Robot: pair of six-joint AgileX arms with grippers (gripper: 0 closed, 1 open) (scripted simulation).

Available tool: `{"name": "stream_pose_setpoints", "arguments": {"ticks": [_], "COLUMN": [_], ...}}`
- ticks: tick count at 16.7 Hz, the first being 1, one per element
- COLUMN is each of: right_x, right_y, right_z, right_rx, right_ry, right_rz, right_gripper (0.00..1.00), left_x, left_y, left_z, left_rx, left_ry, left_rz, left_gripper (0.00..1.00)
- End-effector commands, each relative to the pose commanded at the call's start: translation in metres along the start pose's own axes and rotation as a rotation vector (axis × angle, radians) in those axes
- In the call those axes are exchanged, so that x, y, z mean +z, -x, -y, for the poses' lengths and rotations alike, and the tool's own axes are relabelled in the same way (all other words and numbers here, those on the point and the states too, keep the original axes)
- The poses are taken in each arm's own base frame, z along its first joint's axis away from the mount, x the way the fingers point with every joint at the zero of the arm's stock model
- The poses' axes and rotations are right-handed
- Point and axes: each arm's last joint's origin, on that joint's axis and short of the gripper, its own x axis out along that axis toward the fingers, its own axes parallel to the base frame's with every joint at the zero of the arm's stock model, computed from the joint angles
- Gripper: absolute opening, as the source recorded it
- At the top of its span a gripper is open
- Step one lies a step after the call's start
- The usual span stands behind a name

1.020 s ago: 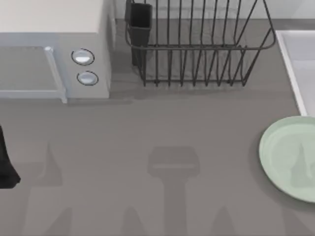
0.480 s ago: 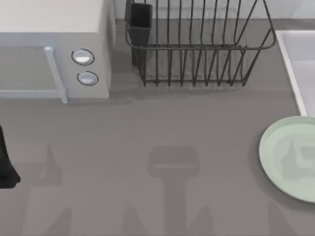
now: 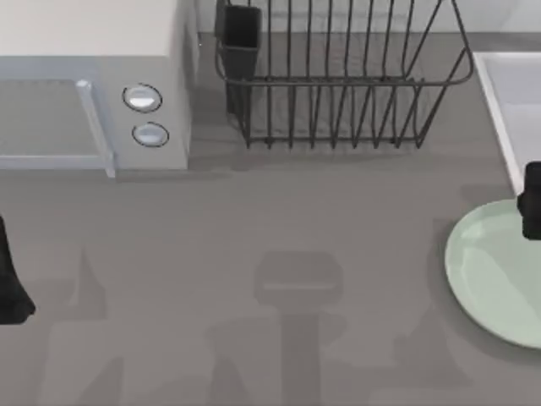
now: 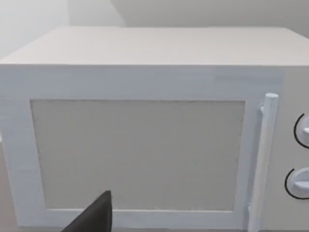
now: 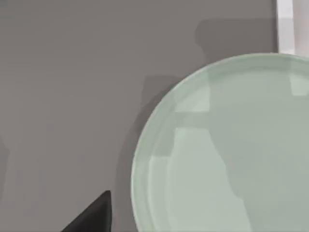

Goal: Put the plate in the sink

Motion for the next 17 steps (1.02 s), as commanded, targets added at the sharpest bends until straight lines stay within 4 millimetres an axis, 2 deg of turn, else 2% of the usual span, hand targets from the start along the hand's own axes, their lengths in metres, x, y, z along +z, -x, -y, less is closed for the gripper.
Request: {"name": "stream_pose_setpoints", "arguments": {"ticks": [4, 7, 9, 12, 17], "right_x": [0.037, 0.048, 0.051, 0.052, 0.052], "right_y": [-0.05, -0.088, -0.106, -0.118, -0.118], "right_z": [-0.03, -0.05, -0.059, -0.066, -0.064], "right_rx": [-0.053, -0.104, -0.131, -0.151, -0.152], "right_ry": [-0.01, -0.008, -0.006, -0.004, -0.008], "right_rz": [-0.326, -0.508, -0.587, -0.64, -0.639], "right_gripper": [1.0, 1.0, 1.0, 1.0, 1.0], "left_x": [0.0, 0.0, 0.0, 0.0, 0.0], "left_y": [0.0, 0.0, 0.0, 0.0, 0.0], "left_z": [0.0, 0.0, 0.0, 0.0, 0.0], "left_rx": [0.0, 0.0, 0.0, 0.0, 0.0], "left_ry": [0.0, 0.0, 0.0, 0.0, 0.0], "left_rz": [0.0, 0.0, 0.0, 0.0, 0.0], "left_gripper": [1.0, 1.0, 1.0, 1.0, 1.0]}}
